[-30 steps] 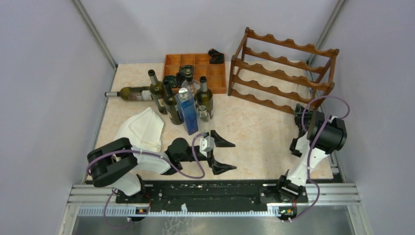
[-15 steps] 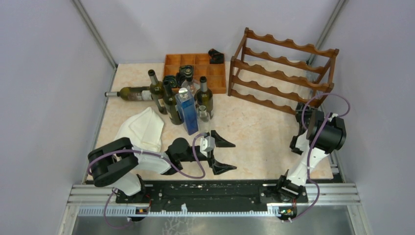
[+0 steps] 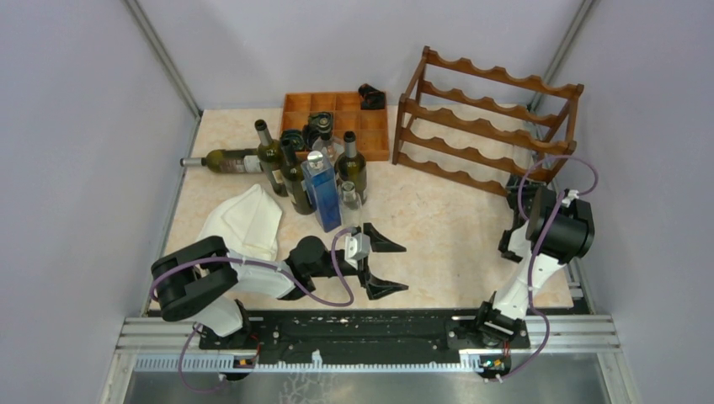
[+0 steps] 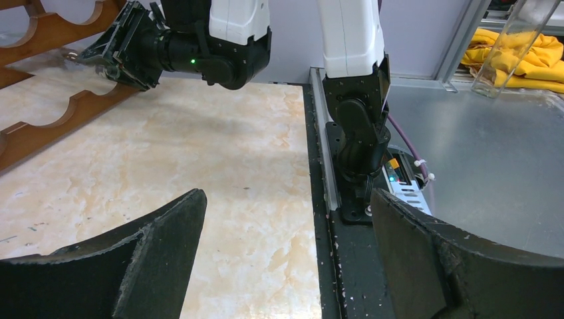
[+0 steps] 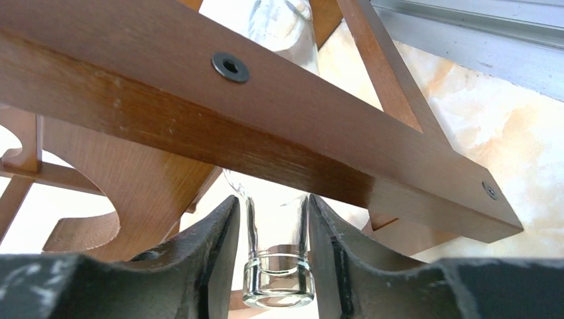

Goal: Put the wine bottle on the wine rack
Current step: Adjust the wine bottle in the wine rack.

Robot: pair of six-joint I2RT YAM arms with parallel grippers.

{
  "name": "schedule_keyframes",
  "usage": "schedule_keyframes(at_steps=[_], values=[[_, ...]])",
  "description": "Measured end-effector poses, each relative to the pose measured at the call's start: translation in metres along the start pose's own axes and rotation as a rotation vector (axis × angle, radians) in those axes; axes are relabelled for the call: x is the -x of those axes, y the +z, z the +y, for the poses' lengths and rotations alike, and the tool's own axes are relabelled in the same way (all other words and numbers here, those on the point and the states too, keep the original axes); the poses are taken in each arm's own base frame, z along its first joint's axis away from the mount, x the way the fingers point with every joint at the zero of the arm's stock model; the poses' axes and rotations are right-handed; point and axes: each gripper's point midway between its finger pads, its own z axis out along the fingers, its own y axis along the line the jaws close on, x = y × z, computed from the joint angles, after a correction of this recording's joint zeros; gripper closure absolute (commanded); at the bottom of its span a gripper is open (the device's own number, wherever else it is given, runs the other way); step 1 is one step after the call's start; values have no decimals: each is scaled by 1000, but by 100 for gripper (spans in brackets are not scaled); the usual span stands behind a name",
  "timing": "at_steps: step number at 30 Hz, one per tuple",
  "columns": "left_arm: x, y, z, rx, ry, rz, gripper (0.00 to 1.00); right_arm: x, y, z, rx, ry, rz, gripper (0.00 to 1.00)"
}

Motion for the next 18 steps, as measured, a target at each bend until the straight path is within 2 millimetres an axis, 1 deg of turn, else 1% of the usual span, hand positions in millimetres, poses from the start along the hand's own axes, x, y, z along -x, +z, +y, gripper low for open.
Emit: schedule_keyframes(at_steps=[4, 18], values=[[0, 0, 0, 0, -1, 1, 1, -1, 0, -2, -11, -11, 5, 52], [0, 0, 0, 0, -1, 1, 1, 5, -5, 3, -15, -47, 2, 48]])
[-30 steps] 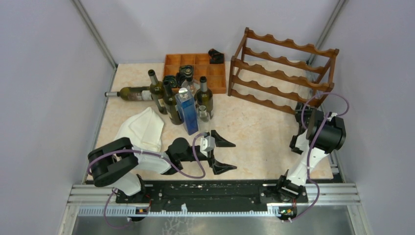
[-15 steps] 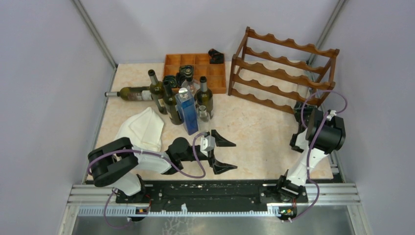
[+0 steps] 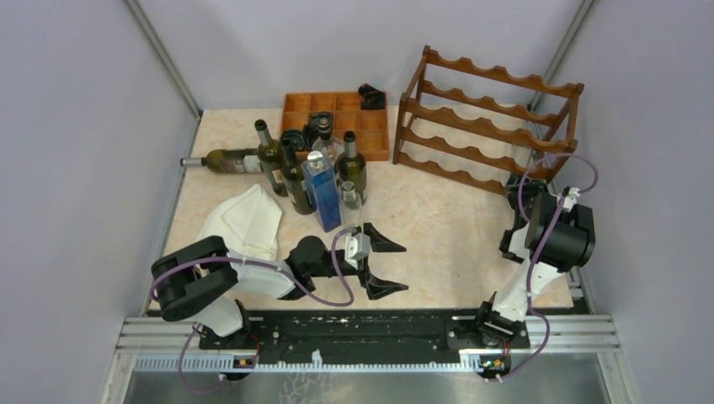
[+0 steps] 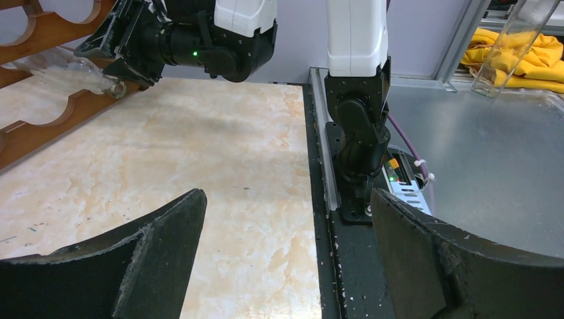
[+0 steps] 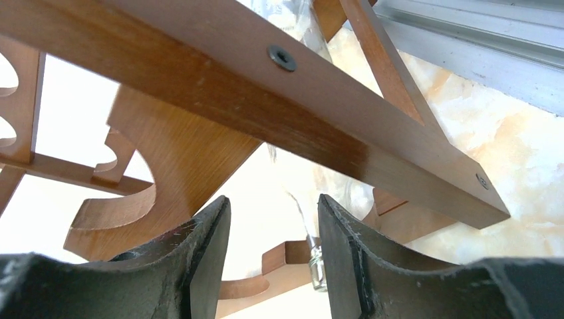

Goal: Put the wine bottle on the wine rack
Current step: Adjust the wine bottle in the wine rack.

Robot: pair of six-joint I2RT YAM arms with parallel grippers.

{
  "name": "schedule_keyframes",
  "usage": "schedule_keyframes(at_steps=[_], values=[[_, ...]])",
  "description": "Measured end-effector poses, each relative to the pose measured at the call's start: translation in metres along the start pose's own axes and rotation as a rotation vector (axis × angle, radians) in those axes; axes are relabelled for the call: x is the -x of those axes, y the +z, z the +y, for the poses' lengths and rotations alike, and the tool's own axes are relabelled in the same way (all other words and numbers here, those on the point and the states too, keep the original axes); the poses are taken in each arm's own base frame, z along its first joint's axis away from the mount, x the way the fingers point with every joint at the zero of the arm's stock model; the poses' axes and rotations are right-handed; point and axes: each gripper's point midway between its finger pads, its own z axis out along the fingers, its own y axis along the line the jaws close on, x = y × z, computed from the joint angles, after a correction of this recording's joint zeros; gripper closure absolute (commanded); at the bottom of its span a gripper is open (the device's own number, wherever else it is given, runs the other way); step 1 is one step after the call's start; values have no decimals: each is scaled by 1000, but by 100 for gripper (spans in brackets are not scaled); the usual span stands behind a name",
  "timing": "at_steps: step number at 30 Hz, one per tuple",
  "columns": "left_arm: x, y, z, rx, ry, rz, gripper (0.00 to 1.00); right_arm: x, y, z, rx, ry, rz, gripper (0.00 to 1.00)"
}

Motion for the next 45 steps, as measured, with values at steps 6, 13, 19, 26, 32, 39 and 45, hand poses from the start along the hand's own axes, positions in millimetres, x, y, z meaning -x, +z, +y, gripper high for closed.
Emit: schedule_keyframes(at_steps=[6, 13, 19, 26, 32, 39, 45], values=[[0, 0, -1, -4, 0, 0, 1, 5, -12, 7, 10, -41, -5, 44], [0, 0, -1, -8, 0, 0, 1, 10, -25, 17, 32, -79, -8, 44], [0, 0, -1, -8, 1, 0, 1, 20, -45, 39, 104, -120, -29, 49], [0, 0, -2, -12, 0, 0, 1, 22, -70, 43, 74, -152, -5, 82], [1, 0, -3, -15, -6, 0, 1, 13, -82, 22, -55, -143, 59, 90], [1, 0, -3, -15, -6, -3, 1, -4, -81, -11, -235, -125, 167, 100], [2, 0, -3, -16, -5, -4, 1, -15, -72, -28, -309, -106, 216, 100]])
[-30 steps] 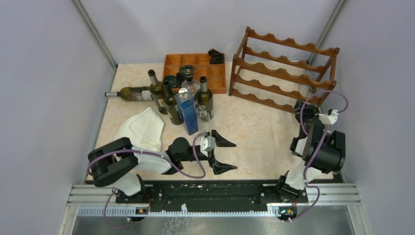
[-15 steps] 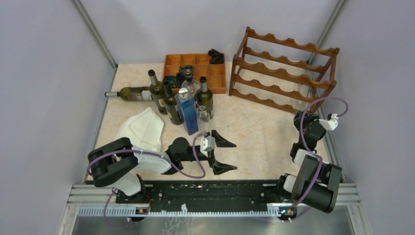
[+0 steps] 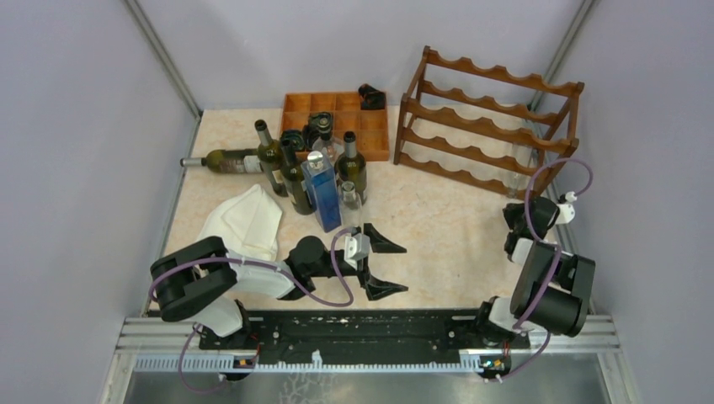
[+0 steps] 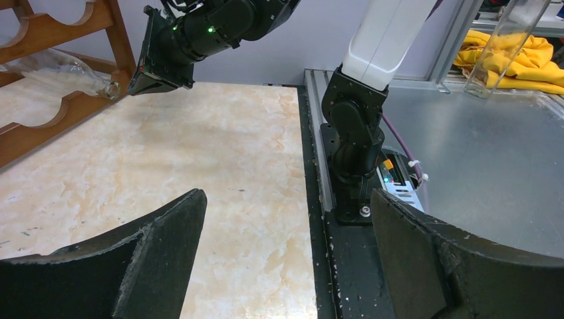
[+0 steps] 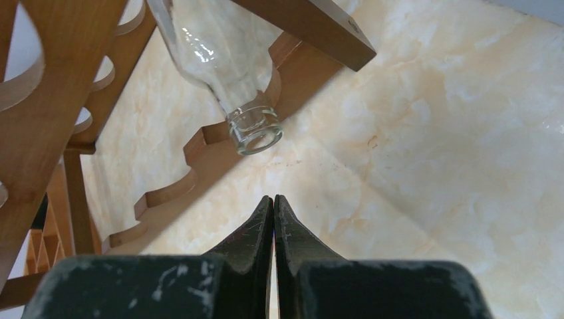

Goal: Put the wine bottle on the wine rack
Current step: Adjust the wine bottle in the wine rack.

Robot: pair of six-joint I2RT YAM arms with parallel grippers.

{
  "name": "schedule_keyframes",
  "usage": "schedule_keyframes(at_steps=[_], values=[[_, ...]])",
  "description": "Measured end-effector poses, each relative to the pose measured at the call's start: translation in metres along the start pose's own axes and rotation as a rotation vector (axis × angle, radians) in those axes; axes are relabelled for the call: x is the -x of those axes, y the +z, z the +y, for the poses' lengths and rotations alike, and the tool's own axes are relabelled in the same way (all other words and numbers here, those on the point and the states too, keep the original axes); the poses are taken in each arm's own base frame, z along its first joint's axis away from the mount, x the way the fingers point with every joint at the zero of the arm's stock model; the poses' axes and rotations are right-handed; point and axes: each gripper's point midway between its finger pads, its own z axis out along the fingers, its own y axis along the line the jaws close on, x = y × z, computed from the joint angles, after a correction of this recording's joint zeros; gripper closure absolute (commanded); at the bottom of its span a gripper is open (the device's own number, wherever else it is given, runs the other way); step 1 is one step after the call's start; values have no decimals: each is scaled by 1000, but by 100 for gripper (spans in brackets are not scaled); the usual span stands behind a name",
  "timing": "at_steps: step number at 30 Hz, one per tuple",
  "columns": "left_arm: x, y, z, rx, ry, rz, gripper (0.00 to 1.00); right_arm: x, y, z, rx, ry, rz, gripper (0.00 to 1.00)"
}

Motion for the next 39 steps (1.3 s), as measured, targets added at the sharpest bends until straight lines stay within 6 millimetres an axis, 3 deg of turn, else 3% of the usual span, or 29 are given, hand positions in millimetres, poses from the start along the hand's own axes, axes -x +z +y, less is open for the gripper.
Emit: schedule_keyframes(at_steps=[7, 18, 26, 39], values=[[0, 0, 0, 0, 0, 0, 1, -2, 16, -7, -51, 22, 15, 100], [0, 0, 0, 0, 0, 0, 1, 10, 36, 1, -45, 28, -8, 100], [0, 0, 0, 0, 0, 0, 1, 11, 40, 4, -27, 36, -22, 100], [0, 0, 0, 0, 0, 0, 1, 23, 41, 28, 88, 32, -66, 99]])
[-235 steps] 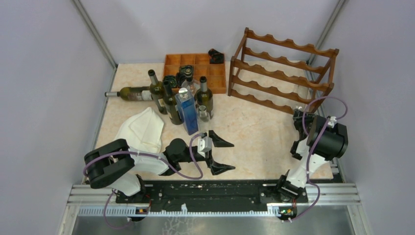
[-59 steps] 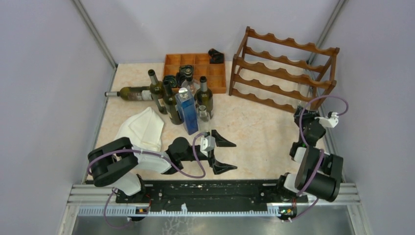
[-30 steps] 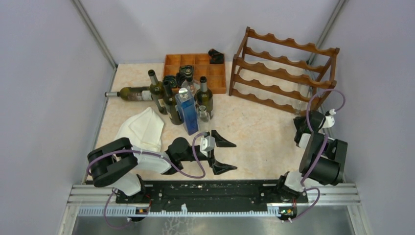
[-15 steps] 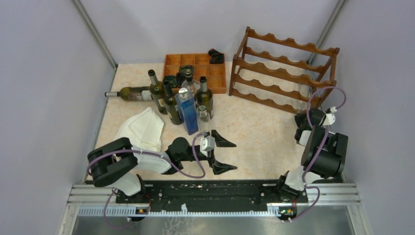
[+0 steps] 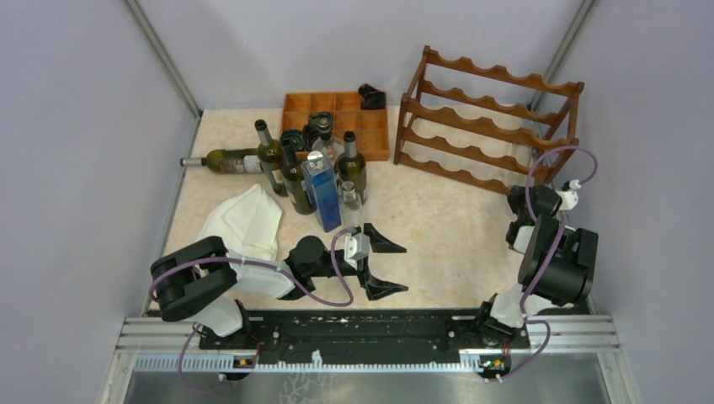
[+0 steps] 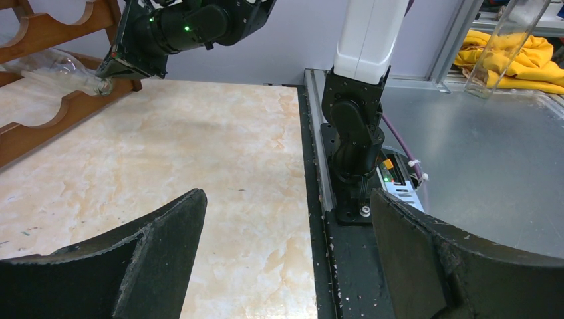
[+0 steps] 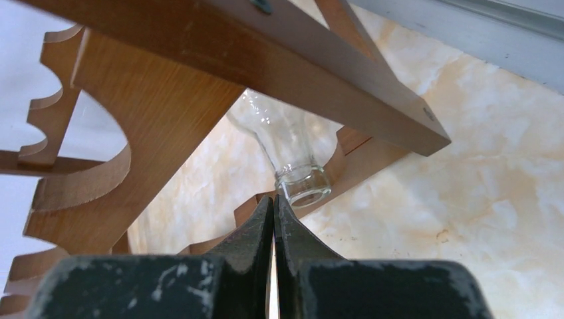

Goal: Put the wine bottle on the wine rack
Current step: Adjust the wine bottle in the wine rack.

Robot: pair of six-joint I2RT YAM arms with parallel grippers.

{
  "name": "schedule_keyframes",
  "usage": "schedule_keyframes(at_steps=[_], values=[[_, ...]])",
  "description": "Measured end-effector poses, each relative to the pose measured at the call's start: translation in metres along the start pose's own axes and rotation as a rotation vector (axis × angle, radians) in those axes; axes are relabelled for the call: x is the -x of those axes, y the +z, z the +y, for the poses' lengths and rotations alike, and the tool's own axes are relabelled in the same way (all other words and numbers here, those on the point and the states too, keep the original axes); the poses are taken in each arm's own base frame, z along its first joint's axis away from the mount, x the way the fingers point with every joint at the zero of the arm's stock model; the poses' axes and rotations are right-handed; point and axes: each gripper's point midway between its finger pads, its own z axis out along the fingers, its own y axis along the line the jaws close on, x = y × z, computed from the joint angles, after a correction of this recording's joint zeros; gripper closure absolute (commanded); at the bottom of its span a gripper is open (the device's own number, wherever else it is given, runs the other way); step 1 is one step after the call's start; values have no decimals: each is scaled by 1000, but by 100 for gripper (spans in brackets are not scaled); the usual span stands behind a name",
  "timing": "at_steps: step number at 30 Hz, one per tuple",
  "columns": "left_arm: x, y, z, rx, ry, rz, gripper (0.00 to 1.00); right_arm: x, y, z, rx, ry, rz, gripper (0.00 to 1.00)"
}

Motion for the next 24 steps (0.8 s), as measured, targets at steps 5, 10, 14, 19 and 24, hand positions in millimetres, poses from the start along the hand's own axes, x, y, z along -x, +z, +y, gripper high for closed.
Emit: schedule_keyframes(at_steps=[5, 10, 14, 19, 24], values=[[0, 0, 0, 0, -1, 0, 1, -13, -12, -3, 39, -11, 27, 95], [-1, 0, -3, -18, -2, 6, 1, -23, -32, 9, 129, -49, 72, 85], [-1, 4, -7, -50, -22, 29, 1, -29, -51, 37, 281, -92, 119, 70], [19, 13, -13, -75, -51, 37, 1, -38, -80, 76, 482, -168, 176, 47], [37, 33, -34, -97, -76, 69, 1, -68, -119, 105, 656, -276, 251, 36]])
